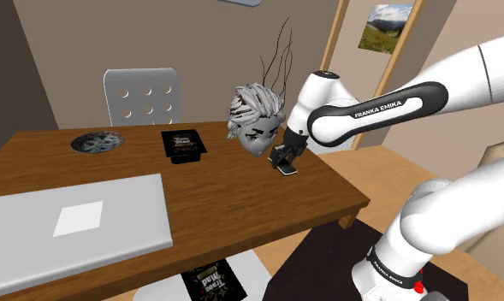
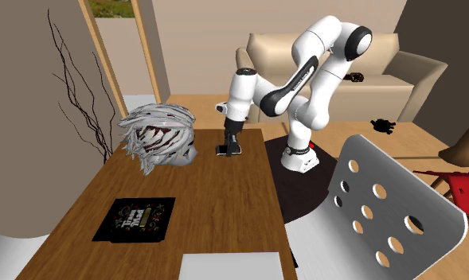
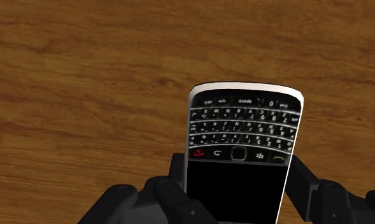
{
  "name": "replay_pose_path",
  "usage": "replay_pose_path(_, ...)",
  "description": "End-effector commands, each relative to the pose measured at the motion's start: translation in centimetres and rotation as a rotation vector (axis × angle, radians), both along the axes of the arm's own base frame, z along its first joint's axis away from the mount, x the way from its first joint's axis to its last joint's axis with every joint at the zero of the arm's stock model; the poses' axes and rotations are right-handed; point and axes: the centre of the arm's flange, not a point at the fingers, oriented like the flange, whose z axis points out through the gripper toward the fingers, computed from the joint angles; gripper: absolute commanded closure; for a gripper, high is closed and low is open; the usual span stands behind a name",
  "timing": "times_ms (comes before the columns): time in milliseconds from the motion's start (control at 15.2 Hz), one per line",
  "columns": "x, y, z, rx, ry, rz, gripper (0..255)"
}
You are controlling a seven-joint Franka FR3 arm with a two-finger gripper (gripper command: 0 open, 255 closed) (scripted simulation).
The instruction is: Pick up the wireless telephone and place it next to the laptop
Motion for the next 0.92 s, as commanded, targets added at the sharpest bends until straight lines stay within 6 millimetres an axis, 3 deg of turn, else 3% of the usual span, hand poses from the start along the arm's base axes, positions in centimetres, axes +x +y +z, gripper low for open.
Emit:
replay_pose_path(0,-0.1,0.0,1.1,0.000,0.001,0.000,255)
replay_pose_path(198,-0.1,0.0,2.5,0.000,0.001,0.000,255)
replay_pose_path(858,3.3,12.7,2.5,0.000,0.001,0.000,255)
